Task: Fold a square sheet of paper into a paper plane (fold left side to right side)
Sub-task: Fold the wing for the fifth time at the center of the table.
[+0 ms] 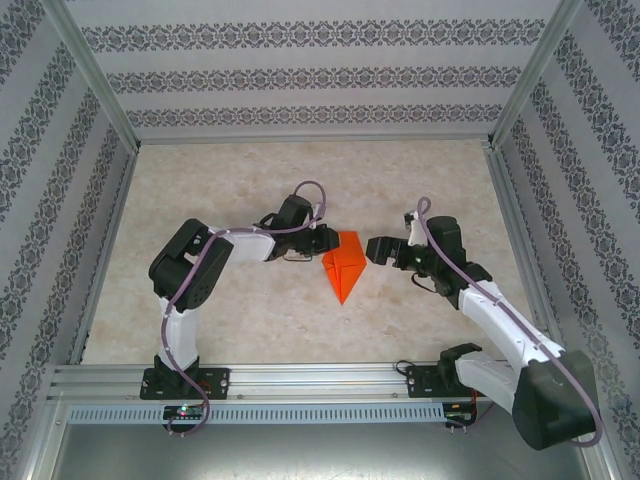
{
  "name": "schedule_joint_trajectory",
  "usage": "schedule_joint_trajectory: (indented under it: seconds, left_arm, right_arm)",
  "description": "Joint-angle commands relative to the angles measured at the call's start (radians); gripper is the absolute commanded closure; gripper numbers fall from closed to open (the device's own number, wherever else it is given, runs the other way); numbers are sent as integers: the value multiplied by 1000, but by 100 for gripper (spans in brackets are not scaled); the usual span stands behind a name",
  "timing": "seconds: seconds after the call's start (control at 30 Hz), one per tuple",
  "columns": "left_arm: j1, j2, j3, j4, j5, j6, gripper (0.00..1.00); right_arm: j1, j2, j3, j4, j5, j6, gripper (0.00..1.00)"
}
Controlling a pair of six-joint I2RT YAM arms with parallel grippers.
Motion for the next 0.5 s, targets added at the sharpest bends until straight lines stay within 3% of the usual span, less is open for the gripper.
schedule_joint_trajectory:
  seconds: [0.0, 0.17, 0.3, 0.47]
  left_arm:
    - [28, -7, -57, 166, 67, 7, 90]
    - [74, -10, -135, 367, 183, -32, 100]
    - [95, -16, -173, 423, 229, -25, 100]
    - [108, -20, -213, 505, 281, -40, 100]
  right_arm:
    - [-13, 68, 31, 30, -114, -3, 8]
    - [-19, 237, 73, 119, -230, -6, 22]
    - [-21, 386, 108, 228, -293, 29, 30]
    - [-19, 538, 158, 322, -355, 68, 33]
